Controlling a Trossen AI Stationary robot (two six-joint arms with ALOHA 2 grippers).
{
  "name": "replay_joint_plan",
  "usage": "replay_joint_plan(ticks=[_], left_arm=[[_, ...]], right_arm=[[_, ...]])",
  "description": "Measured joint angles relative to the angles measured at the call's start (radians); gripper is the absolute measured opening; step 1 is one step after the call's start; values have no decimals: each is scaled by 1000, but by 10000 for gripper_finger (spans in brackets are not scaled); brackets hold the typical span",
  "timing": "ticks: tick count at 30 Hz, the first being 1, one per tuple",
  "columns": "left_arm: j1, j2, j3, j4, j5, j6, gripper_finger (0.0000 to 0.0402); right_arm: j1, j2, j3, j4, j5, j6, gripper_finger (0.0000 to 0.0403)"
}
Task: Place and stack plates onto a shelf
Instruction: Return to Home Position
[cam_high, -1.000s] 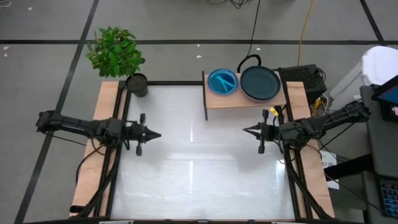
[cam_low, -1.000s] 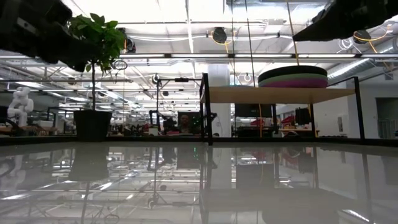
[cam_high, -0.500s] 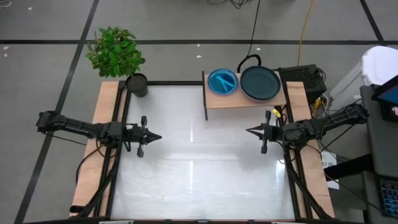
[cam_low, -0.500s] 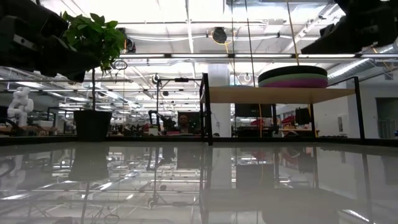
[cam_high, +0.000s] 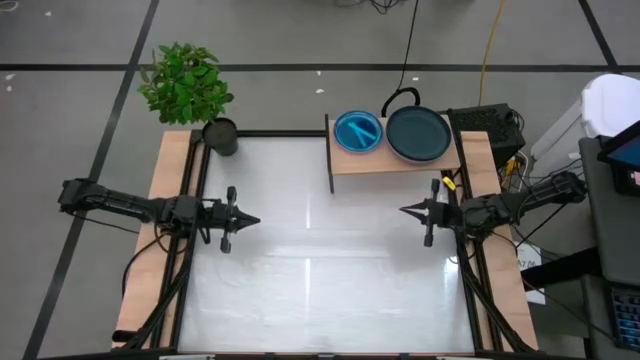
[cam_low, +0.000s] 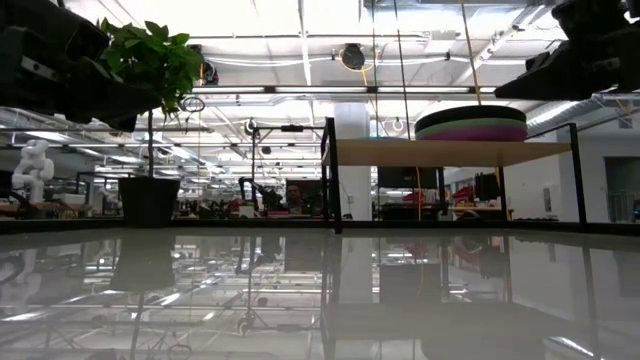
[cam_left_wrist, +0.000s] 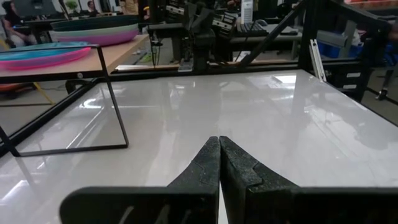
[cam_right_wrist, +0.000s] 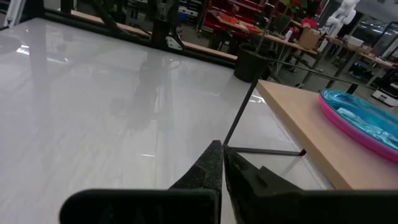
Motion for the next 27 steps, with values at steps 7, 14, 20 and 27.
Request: replay_joint_plan(ticks=[7,14,20,27], left_arm=[[0,-2,0,-4,0,5,1],[0,-2,0,26,-1,33,1],[1,-2,0,26,-1,33,1],[1,-2,0,25,-1,22,1]], right_arm=[[0,-53,-25,2,-28,-19,0],[-1,-118,-73,-1,-40,-30,0],[-1,-183,-95,0,-74,-33,0],[-1,-252,-147,11,-77,-24,0]])
